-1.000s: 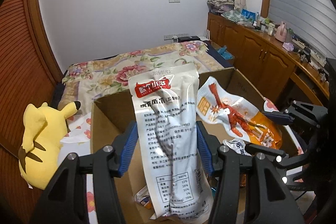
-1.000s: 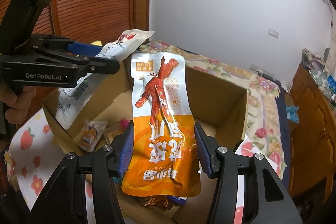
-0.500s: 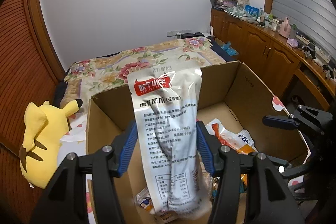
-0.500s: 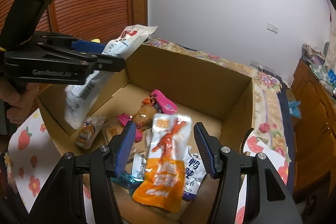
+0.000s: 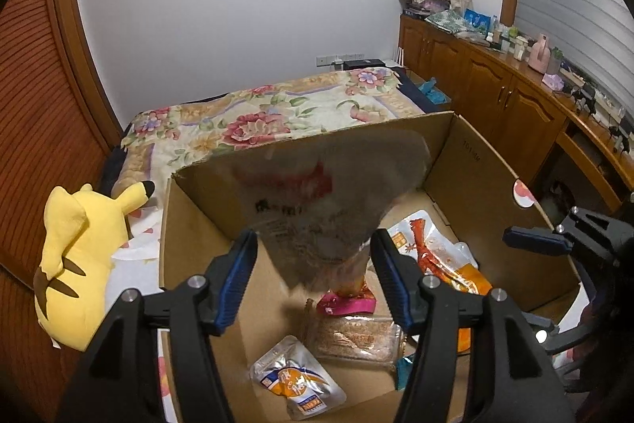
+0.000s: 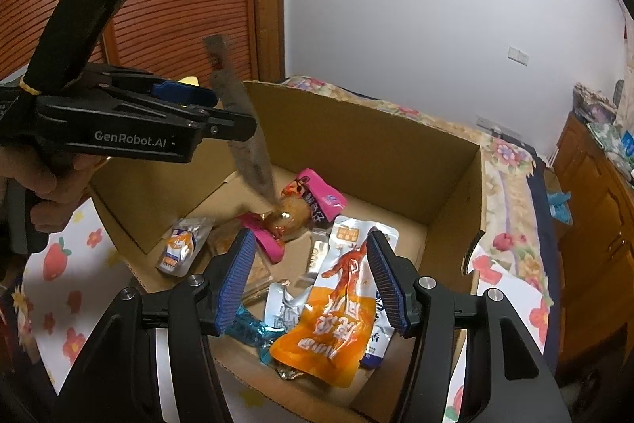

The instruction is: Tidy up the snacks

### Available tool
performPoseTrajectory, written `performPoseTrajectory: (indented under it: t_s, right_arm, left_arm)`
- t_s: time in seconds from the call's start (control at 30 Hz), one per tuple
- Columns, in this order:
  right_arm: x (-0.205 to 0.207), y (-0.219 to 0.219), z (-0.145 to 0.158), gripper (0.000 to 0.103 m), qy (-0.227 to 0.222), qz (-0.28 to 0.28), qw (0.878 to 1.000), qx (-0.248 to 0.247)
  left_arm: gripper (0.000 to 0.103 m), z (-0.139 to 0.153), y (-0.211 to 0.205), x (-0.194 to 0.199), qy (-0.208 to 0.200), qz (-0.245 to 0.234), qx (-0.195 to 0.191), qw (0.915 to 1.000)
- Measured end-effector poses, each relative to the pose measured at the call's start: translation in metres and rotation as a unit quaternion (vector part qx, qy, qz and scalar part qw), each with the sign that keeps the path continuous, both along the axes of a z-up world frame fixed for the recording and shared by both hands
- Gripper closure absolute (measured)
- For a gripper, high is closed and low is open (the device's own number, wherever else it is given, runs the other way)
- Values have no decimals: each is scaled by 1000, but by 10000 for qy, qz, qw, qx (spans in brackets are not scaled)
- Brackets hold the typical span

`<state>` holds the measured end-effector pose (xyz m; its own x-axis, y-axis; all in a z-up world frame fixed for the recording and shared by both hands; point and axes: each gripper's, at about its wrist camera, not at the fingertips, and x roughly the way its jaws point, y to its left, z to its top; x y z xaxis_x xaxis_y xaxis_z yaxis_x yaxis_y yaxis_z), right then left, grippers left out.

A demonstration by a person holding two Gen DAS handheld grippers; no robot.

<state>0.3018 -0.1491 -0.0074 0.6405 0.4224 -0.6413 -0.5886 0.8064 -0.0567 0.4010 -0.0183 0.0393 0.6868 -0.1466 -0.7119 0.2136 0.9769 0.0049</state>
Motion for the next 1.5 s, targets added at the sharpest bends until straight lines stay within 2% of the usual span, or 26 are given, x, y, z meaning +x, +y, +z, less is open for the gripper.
performPoseTrajectory:
  t_s: [0.13, 0.37, 0.57, 0.8, 0.97, 1.13, 1.3, 1.5]
  right_arm:
    - [2, -1, 0, 42, 5, -1, 10000, 13]
    - [-3, -5, 0, 42, 28, -29, 10000, 78]
    - [-17, -10, 6, 41, -14, -150, 9998, 161]
    - [-47, -16, 23, 39, -182, -331, 9989, 289]
    - [-72, -19, 36, 35, -357, -493, 9975, 368]
    - [-99, -23, 45, 31, -565, -749, 9944, 476]
    - [-120, -28, 55, 28, -680, -939, 9911, 648]
    - [-142, -32, 70, 23, -943, -1159, 9860, 742]
  left_arm:
    - [43, 10, 3, -4, -232, 71, -110, 9996]
    - [43, 16, 3, -11, -299, 10, -182, 9994]
    - [42, 15, 1, -36, -376, -45, -189, 9991]
    - [41, 29, 5, -83, -599, -67, -252, 9979]
    - [39, 46, 12, -125, -915, -81, -314, 9953]
    - [29, 63, 14, -168, -1344, -120, -208, 9906]
    - [27, 80, 20, -205, -1697, -127, -243, 9851]
    - [17, 94, 25, -239, -2058, -18, -123, 9785]
